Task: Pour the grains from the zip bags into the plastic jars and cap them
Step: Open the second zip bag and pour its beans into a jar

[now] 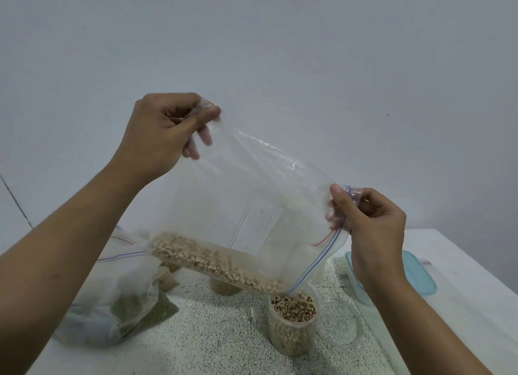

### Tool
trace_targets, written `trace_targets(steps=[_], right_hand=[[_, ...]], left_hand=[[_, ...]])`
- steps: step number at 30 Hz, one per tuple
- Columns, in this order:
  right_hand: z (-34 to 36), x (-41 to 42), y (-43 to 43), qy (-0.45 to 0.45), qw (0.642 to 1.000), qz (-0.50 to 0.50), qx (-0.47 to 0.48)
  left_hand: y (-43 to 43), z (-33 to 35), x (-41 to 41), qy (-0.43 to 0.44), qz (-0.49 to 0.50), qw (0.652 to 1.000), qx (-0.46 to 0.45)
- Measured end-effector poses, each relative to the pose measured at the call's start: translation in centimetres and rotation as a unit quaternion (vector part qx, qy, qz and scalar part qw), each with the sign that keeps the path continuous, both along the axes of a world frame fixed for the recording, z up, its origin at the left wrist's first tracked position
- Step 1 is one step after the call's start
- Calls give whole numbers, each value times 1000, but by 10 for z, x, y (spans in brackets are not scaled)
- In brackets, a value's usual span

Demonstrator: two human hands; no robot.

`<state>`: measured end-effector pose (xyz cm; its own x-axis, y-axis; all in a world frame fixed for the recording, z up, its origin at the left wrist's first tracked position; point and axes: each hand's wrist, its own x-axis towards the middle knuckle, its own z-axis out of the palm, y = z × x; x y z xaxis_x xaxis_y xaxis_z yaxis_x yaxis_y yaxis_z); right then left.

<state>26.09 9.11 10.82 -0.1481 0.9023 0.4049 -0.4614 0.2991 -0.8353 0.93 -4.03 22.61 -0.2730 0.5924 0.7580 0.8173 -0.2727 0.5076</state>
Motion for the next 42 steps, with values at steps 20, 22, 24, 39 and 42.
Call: trace_targets(steps=[20,22,24,39,42], right_hand=[[0,-1,5,17,1000,6,-16],[0,-2,6,25,999,11,-18],[1,-2,6,37,999,18,-21],[-2,-5,4,47,998,32,-39],[-1,-6,2,45,998,38,-35]], left_hand=[[9,1,4,0,1,1000,3],[10,1,4,0,4,1000,3],[10,0,5,2,6,1000,3],[8,5,8,18,7,1000,-2],[6,8,7,22,11,1000,0]])
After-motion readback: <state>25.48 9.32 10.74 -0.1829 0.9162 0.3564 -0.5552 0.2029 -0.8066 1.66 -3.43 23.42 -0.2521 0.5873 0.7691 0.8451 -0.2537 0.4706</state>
